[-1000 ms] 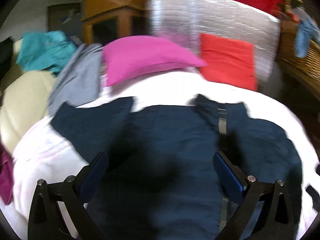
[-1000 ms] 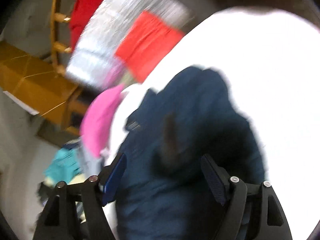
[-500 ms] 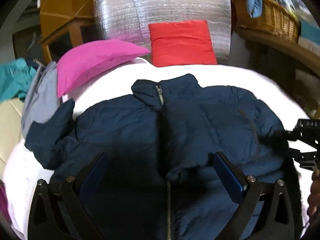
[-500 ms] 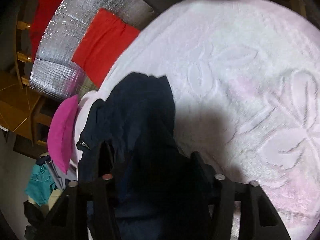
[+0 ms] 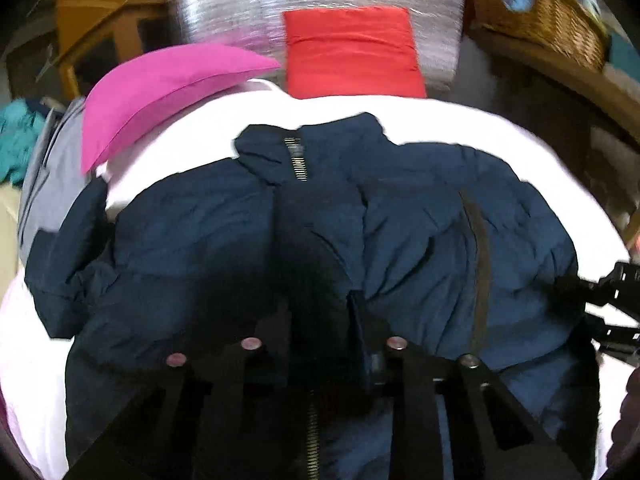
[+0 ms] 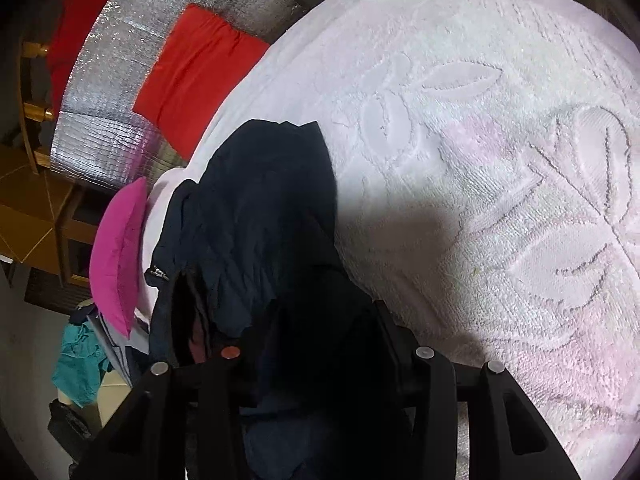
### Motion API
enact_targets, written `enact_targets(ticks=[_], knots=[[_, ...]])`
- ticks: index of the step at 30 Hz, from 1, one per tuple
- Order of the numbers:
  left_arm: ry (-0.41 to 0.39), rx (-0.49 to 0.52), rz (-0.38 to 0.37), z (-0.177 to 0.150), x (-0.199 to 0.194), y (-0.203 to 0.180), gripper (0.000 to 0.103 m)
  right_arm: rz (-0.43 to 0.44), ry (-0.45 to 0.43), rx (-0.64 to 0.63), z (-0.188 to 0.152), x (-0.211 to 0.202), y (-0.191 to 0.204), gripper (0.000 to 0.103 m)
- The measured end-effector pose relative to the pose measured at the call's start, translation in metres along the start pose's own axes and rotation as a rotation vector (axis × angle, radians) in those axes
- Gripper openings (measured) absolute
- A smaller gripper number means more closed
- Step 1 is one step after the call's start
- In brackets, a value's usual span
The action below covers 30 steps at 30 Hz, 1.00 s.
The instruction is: Fold large clothes
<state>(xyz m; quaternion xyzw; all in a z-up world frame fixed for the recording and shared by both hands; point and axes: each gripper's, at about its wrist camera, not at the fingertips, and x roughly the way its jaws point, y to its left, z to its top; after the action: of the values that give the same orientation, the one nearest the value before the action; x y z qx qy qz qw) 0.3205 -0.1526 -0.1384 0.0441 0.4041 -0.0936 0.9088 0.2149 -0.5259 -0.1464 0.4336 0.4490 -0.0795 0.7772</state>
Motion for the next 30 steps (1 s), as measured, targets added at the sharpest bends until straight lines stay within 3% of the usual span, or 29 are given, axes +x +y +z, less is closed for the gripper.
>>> enact_targets(ticks=[4, 10, 12, 13, 14, 17, 21, 23, 26, 28, 30], knots=[[0.011, -0.133, -0.074, -0.004, -0.005, 0.036, 0.024, -0.001, -0.007, 0.009, -0.001, -0.001, 0.0, 0.047], [-0.014, -0.289, -0.128, -0.002, -0.018, 0.085, 0.025, -0.012, -0.015, -0.001, -0.003, 0.002, 0.006, 0.047], [-0.063, -0.351, -0.105, 0.001, -0.029, 0.101, 0.04, -0.012, -0.015, 0.002, -0.003, 0.002, 0.005, 0.047], [-0.089, -0.386, -0.093, 0.001, -0.035, 0.107, 0.06, -0.014, -0.017, 0.001, -0.003, 0.002, 0.006, 0.048], [-0.116, -0.412, -0.09, 0.001, -0.04, 0.109, 0.072, -0.018, -0.02, -0.001, -0.003, 0.003, 0.007, 0.049], [-0.152, -0.346, -0.13, 0.004, -0.048, 0.088, 0.077, -0.034, -0.029, -0.013, -0.004, 0.004, 0.011, 0.048], [-0.118, -0.124, -0.172, 0.007, -0.043, 0.024, 0.086, -0.049, -0.04, -0.016, -0.005, 0.005, 0.014, 0.048], [-0.087, -0.048, -0.149, 0.004, -0.031, 0.0, 0.087, -0.048, -0.041, -0.017, -0.006, 0.005, 0.015, 0.049], [0.024, 0.05, -0.035, -0.002, 0.0, -0.028, 0.087, -0.043, -0.038, -0.017, -0.005, 0.006, 0.015, 0.049], [0.058, 0.064, 0.01, -0.006, 0.012, -0.031, 0.086, -0.042, -0.037, -0.019, -0.004, 0.006, 0.015, 0.049], [0.039, 0.001, -0.039, -0.003, 0.003, -0.02, 0.072, -0.041, -0.035, -0.021, -0.004, 0.006, 0.016, 0.049]])
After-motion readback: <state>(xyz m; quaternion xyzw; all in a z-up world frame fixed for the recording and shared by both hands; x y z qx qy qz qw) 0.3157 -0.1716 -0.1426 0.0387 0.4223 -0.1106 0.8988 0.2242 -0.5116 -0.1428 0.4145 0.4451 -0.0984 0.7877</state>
